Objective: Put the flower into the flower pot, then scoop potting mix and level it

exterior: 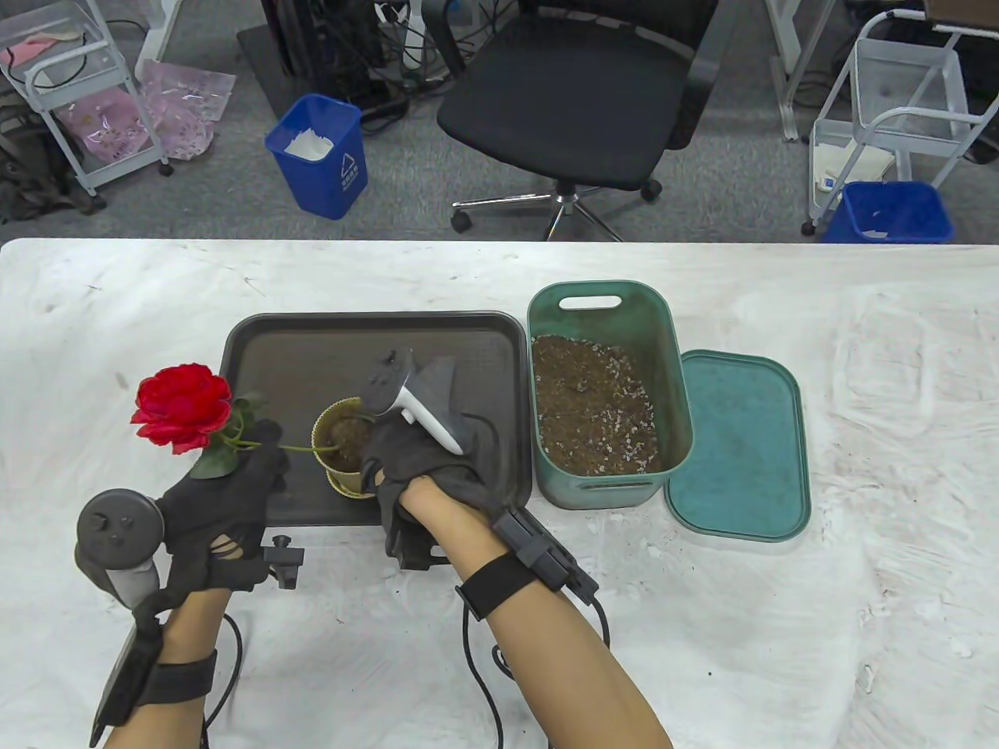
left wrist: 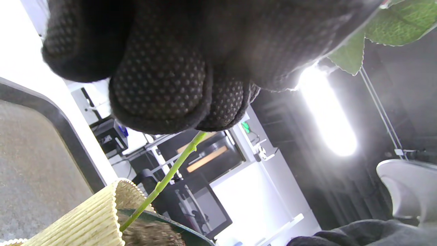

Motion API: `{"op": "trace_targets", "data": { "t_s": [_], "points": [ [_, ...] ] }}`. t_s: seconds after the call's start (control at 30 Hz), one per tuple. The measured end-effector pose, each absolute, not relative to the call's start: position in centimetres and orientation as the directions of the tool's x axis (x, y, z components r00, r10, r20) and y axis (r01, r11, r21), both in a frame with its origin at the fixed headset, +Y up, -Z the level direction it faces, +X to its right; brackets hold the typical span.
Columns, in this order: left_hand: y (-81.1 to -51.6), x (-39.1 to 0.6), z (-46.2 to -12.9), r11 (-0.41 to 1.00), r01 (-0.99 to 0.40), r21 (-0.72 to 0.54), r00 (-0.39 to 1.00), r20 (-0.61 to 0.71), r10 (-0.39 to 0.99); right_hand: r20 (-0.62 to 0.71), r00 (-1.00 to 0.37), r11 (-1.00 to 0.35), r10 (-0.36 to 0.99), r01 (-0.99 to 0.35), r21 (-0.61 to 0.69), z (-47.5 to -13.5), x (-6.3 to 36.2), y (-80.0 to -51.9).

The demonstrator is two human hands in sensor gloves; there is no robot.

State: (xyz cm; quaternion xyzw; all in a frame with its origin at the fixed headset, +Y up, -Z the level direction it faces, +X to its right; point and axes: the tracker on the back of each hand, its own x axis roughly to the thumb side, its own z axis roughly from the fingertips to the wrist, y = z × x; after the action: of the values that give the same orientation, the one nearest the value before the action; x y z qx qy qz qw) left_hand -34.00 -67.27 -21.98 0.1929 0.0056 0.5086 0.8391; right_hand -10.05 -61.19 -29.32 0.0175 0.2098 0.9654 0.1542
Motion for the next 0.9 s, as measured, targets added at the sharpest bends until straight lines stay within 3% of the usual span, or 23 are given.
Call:
{"op": "trace_targets", "data": {
  "t_s": [0.13,0.43,0.67,0.9],
  "points": [
    [-67.2,-34.0,-22.0,0.41,-0.85,0.33,0.485,0.188,0.854,0.034,-0.98,-0.922,0.194,-0.17,0.348,-28.8,-11.1,-60.6],
    [-67.2,-34.0,-22.0,0.417,-0.846,0.333,0.493,0.189,0.849,0.088,-0.993,-0.966,0.084,-0.059,0.253,-28.0,-11.0,-59.2],
    [-67.1,-33.9,-22.0,0.419,-0.845,0.332,0.495,0.191,0.848,0.035,-0.983,-0.958,0.182,-0.169,0.232,-27.8,-7.8,-56.1],
    [-67.1,-33.9,-21.9,0.423,-0.842,0.334,0.5,0.19,0.845,-0.142,-0.925,-0.931,0.351,-0.362,0.054,-28.1,1.2,-50.6]
  ]
}}
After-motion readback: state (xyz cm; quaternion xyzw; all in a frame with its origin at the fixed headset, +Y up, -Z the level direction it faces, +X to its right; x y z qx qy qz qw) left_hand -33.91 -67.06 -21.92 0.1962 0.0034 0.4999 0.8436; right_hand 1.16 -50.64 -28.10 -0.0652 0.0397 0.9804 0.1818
